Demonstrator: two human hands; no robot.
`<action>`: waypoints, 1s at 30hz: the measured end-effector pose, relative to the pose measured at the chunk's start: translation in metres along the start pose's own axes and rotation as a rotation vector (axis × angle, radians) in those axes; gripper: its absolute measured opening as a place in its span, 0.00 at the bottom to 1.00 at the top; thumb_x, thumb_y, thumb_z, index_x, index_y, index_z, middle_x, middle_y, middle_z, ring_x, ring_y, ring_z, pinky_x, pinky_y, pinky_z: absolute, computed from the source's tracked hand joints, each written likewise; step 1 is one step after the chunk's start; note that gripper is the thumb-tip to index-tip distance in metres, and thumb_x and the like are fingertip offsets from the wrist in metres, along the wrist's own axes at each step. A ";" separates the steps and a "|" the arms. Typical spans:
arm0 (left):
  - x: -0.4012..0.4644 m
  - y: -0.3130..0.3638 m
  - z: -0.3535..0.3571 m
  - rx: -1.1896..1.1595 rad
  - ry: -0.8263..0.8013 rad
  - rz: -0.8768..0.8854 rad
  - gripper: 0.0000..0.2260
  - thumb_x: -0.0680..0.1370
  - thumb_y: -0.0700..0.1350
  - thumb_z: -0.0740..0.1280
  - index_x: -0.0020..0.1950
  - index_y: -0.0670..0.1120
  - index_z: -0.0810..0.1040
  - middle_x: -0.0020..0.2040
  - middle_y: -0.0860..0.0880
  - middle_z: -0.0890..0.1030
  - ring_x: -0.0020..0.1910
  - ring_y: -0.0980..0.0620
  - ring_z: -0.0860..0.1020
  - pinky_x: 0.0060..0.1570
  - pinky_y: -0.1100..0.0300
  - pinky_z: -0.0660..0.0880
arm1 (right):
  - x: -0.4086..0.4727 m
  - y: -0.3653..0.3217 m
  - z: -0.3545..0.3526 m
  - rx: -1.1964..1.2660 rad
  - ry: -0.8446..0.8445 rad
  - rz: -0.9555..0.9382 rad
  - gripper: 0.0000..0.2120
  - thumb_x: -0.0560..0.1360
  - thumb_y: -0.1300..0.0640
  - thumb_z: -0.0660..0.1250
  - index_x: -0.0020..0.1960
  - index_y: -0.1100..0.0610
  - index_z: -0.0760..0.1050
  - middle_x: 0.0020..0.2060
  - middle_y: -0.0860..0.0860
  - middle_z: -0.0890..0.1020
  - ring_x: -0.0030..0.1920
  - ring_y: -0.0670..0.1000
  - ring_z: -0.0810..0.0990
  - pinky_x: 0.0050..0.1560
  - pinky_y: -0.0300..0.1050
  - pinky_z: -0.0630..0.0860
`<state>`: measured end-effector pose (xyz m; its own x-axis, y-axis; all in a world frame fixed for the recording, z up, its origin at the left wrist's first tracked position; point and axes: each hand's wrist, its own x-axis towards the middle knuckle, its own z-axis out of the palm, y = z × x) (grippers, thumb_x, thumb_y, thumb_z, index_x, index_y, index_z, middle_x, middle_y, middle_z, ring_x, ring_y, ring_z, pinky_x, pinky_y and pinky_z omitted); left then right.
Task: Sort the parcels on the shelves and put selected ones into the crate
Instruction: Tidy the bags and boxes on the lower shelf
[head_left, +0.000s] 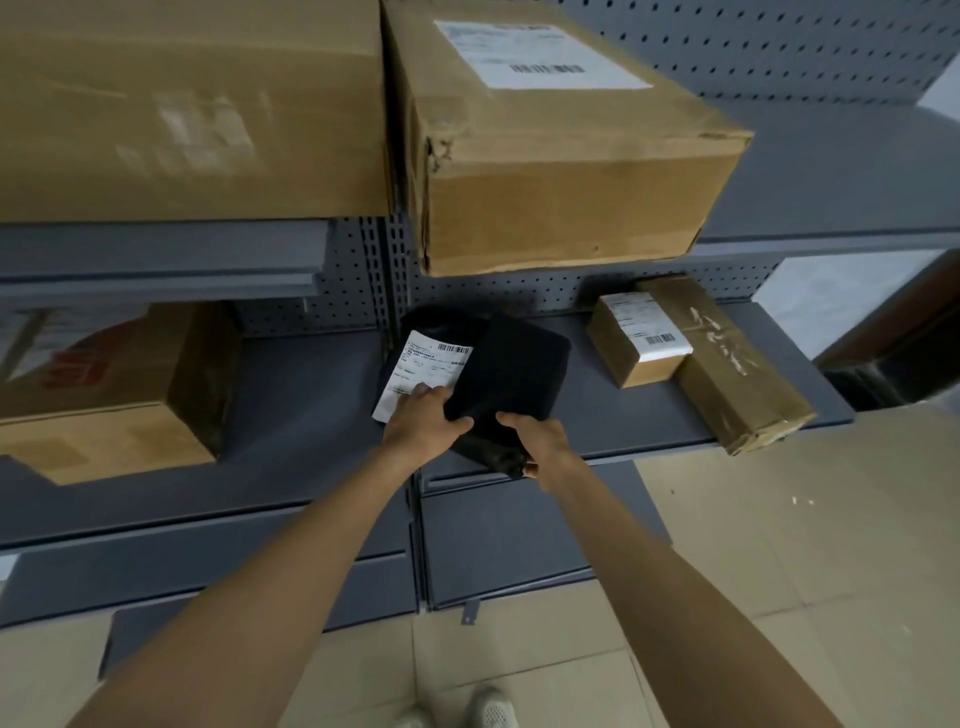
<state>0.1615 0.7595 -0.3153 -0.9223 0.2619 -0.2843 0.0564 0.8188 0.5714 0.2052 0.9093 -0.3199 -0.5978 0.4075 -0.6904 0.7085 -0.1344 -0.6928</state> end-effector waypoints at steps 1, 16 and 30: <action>0.001 -0.001 0.000 0.002 0.000 -0.002 0.27 0.76 0.55 0.67 0.72 0.46 0.68 0.66 0.45 0.71 0.67 0.45 0.68 0.64 0.49 0.69 | 0.001 0.001 -0.001 0.007 -0.008 0.004 0.18 0.72 0.53 0.74 0.56 0.60 0.74 0.50 0.56 0.81 0.46 0.55 0.80 0.41 0.46 0.77; 0.003 -0.006 -0.001 -0.017 -0.047 -0.032 0.27 0.75 0.59 0.66 0.72 0.50 0.69 0.67 0.47 0.70 0.68 0.46 0.67 0.63 0.51 0.69 | -0.003 -0.007 -0.002 0.093 -0.049 0.005 0.38 0.60 0.45 0.78 0.63 0.61 0.69 0.51 0.55 0.80 0.50 0.55 0.80 0.51 0.48 0.80; 0.003 0.067 -0.031 -0.884 -0.199 -0.127 0.19 0.80 0.50 0.59 0.72 0.58 0.67 0.71 0.53 0.66 0.66 0.48 0.67 0.56 0.45 0.72 | -0.041 -0.040 -0.012 -0.099 0.342 -0.506 0.31 0.65 0.47 0.76 0.58 0.59 0.64 0.57 0.54 0.74 0.57 0.58 0.75 0.52 0.56 0.77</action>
<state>0.1504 0.7992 -0.2536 -0.8140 0.3469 -0.4658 -0.4299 0.1795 0.8849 0.2065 0.9090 -0.2615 -0.7264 0.6675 -0.1638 0.4094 0.2289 -0.8832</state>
